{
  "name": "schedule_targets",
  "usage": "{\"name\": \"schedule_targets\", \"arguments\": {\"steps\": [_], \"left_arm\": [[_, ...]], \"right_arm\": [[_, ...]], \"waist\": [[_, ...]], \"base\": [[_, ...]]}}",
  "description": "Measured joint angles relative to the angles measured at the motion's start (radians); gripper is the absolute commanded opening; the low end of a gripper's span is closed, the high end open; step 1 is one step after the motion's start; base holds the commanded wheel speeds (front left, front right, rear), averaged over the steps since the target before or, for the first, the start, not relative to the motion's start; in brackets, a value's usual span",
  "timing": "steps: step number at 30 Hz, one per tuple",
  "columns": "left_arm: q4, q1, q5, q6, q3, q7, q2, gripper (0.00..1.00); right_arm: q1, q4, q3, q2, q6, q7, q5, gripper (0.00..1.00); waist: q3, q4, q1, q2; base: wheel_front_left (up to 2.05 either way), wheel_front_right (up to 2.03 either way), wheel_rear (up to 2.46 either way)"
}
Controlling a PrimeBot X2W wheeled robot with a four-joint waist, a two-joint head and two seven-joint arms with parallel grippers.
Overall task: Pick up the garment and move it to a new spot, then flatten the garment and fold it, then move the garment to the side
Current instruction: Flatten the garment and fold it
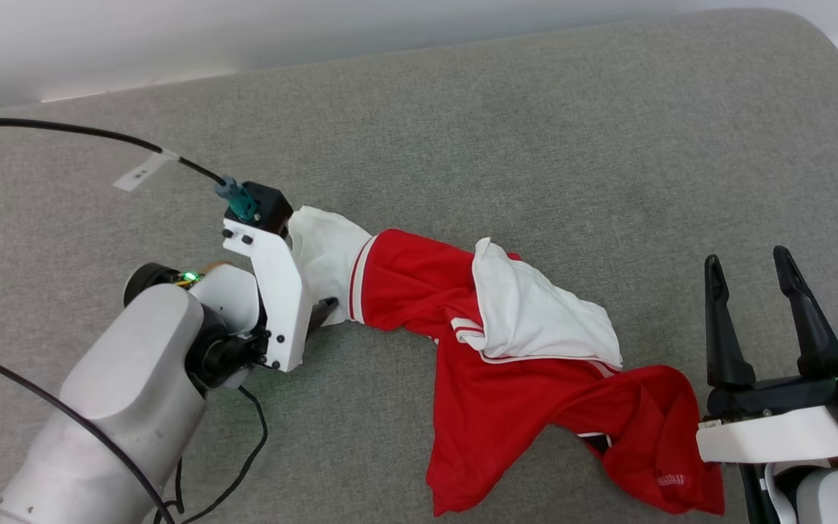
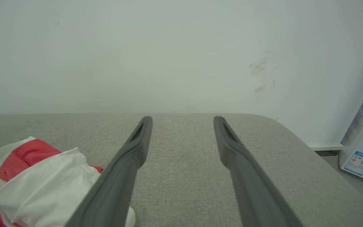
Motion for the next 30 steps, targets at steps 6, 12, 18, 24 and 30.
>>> {"name": "schedule_targets", "arguments": {"steps": [6,12,18,24,30], "left_arm": [[0.027,0.008,-0.021,-0.006,-0.022,0.006,-0.007,0.00],[0.016,0.043,-0.045,-0.009,0.005,-0.091,-0.006,0.00],[-0.079,0.158,-0.056,-0.009,0.011,-0.169,0.025,0.00],[-0.187,0.297,-0.048,0.011,-0.012,-0.227,0.045,0.76],[-0.216,0.367,0.017,0.028,0.008,-0.457,0.025,1.00]], "right_arm": [[0.000,0.003,-0.002,0.000,0.000,0.000,0.002,1.00],[0.002,0.013,-0.007,0.000,0.000,0.000,-0.005,1.00],[0.029,0.032,-0.018,0.000,0.000,0.000,-0.028,1.00],[0.043,0.059,-0.031,0.000,0.000,0.000,-0.035,1.00],[0.045,0.088,-0.032,0.000,0.000,0.000,-0.032,1.00]], "waist": [[0.004,0.000,0.0000,0.0000],[-0.022,0.023,0.0000,0.0000],[-0.069,0.072,0.0000,0.0001],[-0.099,0.115,-0.0001,0.0000],[-0.106,0.145,-0.0001,0.0000]], "base": [[0.00,0.00,0.00],[0.00,0.00,0.00],[0.00,0.00,0.00],[0.00,0.00,0.00],[0.00,0.00,0.00]]}}
